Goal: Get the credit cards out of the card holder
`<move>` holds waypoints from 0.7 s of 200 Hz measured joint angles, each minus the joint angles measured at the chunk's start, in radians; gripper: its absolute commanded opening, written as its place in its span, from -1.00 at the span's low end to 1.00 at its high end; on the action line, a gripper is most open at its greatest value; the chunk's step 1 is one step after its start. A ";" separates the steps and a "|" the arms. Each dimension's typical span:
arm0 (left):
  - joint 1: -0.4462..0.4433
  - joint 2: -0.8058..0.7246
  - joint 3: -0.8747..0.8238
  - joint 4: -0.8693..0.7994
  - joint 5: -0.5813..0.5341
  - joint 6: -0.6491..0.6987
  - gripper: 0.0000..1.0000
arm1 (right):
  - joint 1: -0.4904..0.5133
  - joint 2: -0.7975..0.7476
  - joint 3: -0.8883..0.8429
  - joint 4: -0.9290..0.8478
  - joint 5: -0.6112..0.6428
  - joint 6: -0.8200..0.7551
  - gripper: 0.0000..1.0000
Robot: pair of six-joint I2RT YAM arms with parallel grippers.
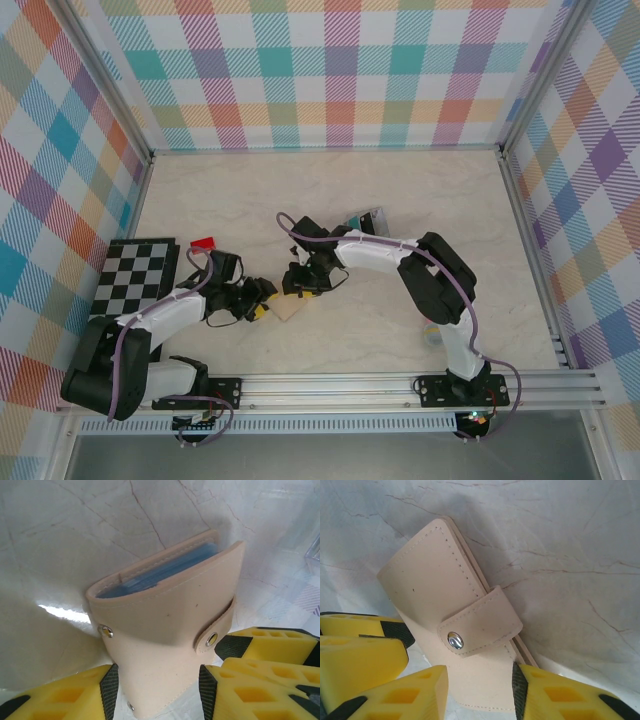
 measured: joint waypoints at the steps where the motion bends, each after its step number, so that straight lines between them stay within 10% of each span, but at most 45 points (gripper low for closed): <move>1: 0.000 0.002 0.000 0.002 0.000 0.000 -0.03 | 0.000 0.000 0.000 0.000 0.000 0.001 -0.22; 140: 0.005 0.036 -0.048 0.114 0.029 0.056 -0.27 | -0.002 0.024 -0.006 -0.001 -0.007 0.024 -0.30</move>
